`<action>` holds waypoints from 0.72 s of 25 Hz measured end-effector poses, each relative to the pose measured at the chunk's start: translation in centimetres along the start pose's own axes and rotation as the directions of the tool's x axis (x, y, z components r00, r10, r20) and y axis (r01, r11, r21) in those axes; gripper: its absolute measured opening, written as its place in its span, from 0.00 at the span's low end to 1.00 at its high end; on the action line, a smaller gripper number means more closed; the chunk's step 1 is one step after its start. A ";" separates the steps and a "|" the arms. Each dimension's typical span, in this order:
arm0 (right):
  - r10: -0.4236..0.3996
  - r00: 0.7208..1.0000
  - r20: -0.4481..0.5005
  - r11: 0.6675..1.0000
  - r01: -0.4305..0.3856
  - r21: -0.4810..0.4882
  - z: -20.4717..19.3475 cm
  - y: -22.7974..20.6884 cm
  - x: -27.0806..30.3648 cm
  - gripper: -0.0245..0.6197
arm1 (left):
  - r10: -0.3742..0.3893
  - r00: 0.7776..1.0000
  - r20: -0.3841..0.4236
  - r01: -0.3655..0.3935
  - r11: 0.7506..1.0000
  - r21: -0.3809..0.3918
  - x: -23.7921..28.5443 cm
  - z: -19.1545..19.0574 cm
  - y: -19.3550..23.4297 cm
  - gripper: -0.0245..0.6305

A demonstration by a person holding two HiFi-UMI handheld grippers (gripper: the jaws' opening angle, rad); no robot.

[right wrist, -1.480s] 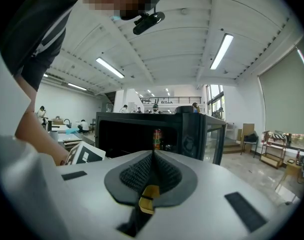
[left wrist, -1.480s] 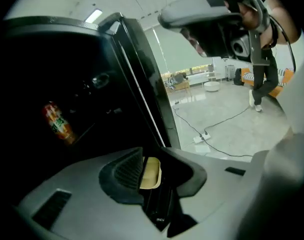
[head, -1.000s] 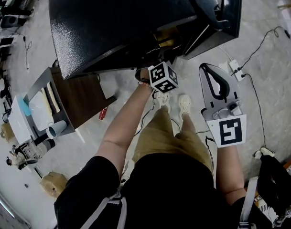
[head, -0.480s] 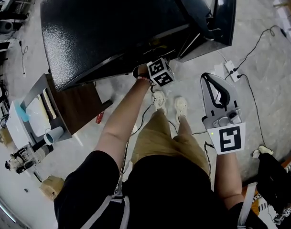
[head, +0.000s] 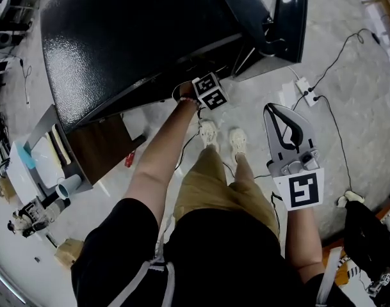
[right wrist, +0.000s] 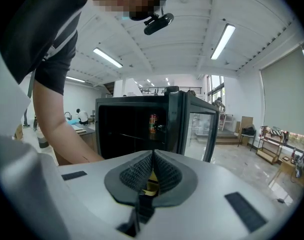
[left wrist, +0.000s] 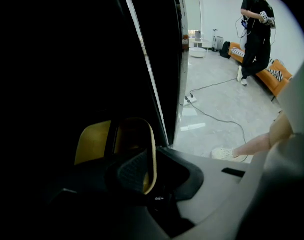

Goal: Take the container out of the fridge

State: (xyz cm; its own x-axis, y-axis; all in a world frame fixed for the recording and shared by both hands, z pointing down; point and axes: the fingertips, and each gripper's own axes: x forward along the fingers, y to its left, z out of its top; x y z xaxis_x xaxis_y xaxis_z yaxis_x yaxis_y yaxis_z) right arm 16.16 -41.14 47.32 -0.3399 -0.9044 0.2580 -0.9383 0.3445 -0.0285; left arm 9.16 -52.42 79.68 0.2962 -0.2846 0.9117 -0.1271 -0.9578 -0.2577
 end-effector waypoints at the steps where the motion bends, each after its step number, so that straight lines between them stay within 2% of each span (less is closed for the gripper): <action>1: -0.002 1.000 -0.008 1.000 0.002 0.003 -0.3 -0.1 -0.2 0.10 | 0.006 1.000 -0.014 -0.006 1.000 0.019 0.2 -0.1 0.0 0.10; 3: -0.007 1.000 -0.023 1.000 0.007 0.005 -0.8 -0.4 -0.5 0.10 | -0.010 0.999 -0.034 0.011 0.999 0.049 0.6 -0.1 -0.3 0.09; 11: -0.012 1.000 -0.027 1.000 0.012 -0.004 -1.1 -0.7 -0.6 0.10 | -0.064 0.998 -0.015 0.065 0.997 0.042 0.5 0.2 -0.7 0.09; 18: -0.008 1.000 -0.021 1.000 0.008 -0.003 -1.1 -0.3 -0.9 0.10 | -0.109 0.993 -0.050 0.111 0.993 0.046 -0.5 -0.4 -2.2 0.09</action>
State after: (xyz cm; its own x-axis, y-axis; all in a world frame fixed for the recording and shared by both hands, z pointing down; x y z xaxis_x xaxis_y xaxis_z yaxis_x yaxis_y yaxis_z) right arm 16.80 -40.11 48.18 -0.3309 -0.9016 0.2785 -0.9409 0.3380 -0.0237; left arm 8.88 -50.16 79.91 0.2602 -0.1762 0.9493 -0.0499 -0.9843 -0.1691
